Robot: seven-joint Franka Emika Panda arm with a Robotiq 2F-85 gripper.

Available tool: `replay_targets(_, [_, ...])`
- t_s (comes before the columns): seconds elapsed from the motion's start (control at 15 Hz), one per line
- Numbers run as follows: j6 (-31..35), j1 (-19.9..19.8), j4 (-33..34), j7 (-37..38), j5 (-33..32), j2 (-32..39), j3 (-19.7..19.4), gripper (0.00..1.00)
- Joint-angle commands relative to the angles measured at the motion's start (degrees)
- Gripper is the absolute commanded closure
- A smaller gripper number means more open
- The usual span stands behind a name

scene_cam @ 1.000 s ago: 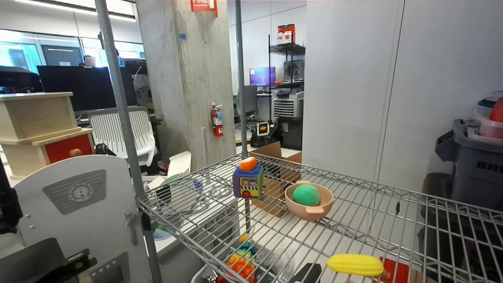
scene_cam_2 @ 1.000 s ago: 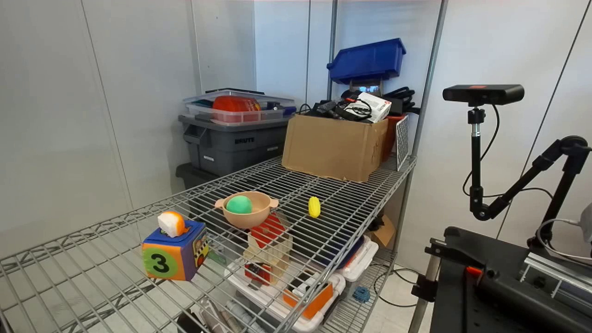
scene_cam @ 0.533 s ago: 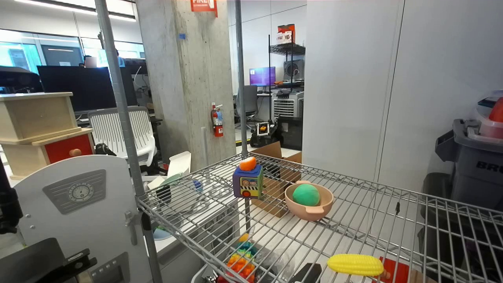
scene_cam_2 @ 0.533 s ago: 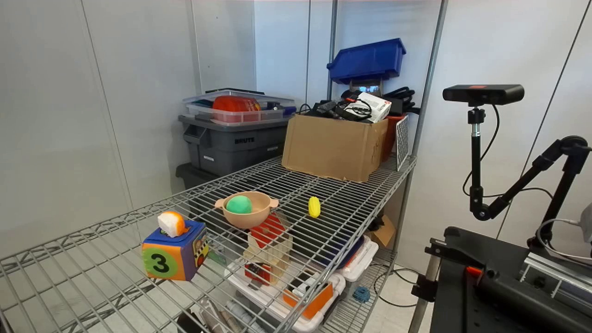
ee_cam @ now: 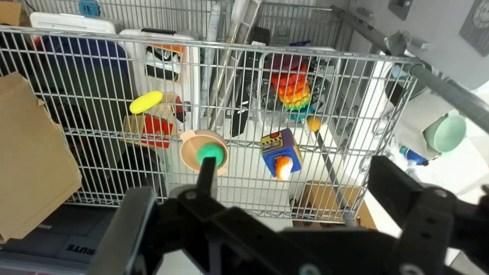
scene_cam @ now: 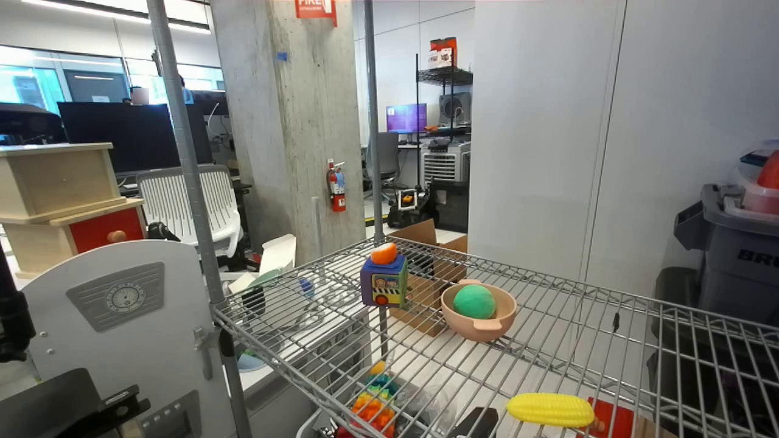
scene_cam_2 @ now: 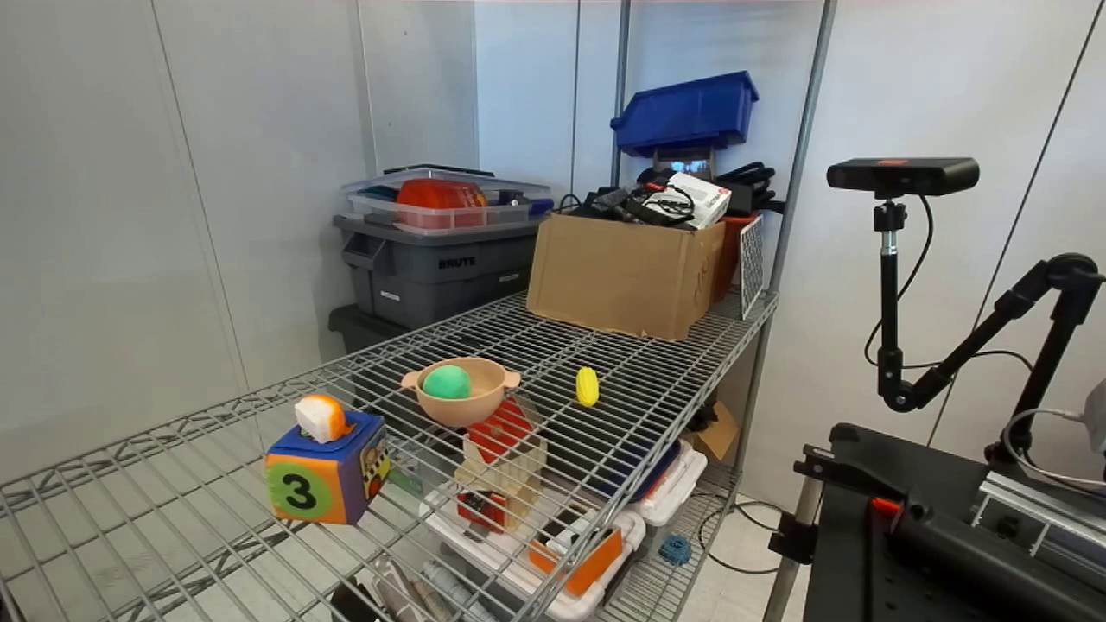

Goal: Pick the green object in the bowl and put it on the shelf

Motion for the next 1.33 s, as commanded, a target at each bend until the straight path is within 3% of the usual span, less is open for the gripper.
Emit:
replay_targets(0.0, [7.31,-1.74,8.63,2.77,1.23,13.9,-1.47,0.0])
replay_targets(0.27, [11.8,-3.41,19.15,8.84,0.67,28.24,-1.99,0.0])
replay_targets(0.53, [12.17,-3.82,32.1,16.58,-0.99,43.17,-2.65,0.0])
replay_targets(0.93, [5.66,-1.47,50.89,28.66,1.65,62.51,-7.79,0.0])
replay_targets(1.27, [-4.08,-1.16,65.75,36.13,4.69,75.35,-9.14,0.0])
